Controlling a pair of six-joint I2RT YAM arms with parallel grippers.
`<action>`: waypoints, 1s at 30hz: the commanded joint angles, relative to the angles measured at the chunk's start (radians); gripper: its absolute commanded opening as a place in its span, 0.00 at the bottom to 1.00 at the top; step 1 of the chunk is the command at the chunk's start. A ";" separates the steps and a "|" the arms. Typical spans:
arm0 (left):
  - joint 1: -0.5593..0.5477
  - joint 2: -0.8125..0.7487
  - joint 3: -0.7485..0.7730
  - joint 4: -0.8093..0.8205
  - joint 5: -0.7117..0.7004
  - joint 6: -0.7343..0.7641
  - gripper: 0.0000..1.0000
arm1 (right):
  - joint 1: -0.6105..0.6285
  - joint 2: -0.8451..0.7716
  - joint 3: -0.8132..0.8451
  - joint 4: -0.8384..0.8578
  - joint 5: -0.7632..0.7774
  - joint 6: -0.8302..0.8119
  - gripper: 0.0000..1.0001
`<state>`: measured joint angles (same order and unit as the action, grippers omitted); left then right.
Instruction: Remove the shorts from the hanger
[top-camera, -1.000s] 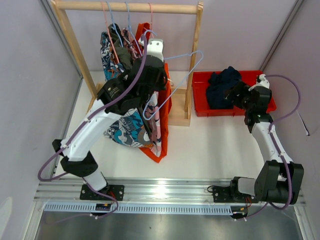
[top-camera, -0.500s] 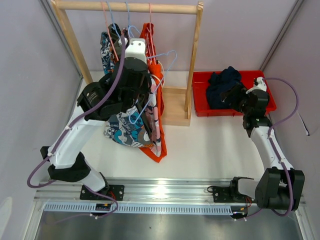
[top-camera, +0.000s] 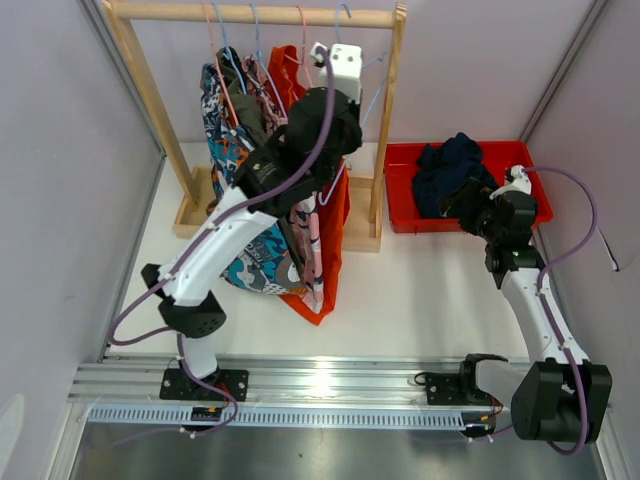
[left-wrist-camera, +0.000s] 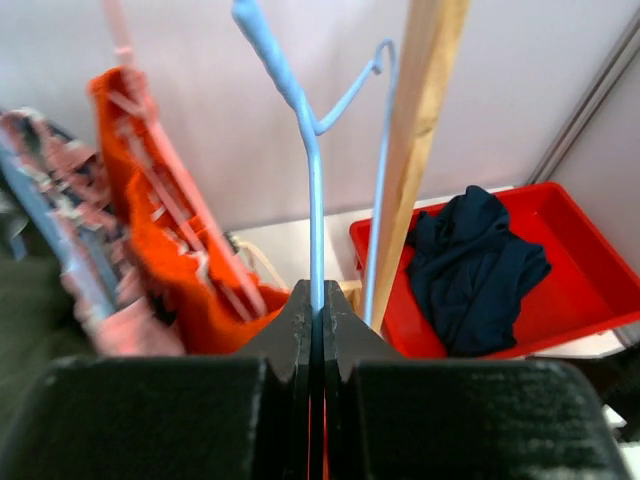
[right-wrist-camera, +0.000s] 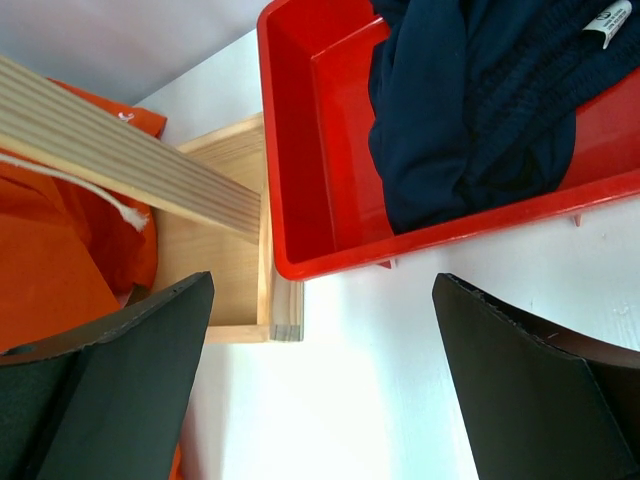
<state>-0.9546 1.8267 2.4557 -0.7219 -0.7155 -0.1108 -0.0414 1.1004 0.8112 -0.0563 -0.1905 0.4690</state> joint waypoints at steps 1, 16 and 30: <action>0.004 0.046 0.025 0.194 0.042 0.088 0.00 | 0.003 -0.059 -0.010 -0.010 -0.004 -0.018 0.99; 0.191 0.177 0.045 0.391 0.321 -0.018 0.00 | 0.077 -0.146 -0.089 0.019 -0.029 0.002 0.99; 0.228 0.269 0.046 0.409 0.587 -0.101 0.00 | 0.149 -0.140 -0.116 0.038 0.019 0.007 0.99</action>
<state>-0.7223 2.1063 2.4817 -0.3542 -0.2035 -0.1642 0.0956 0.9741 0.7006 -0.0578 -0.1913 0.4709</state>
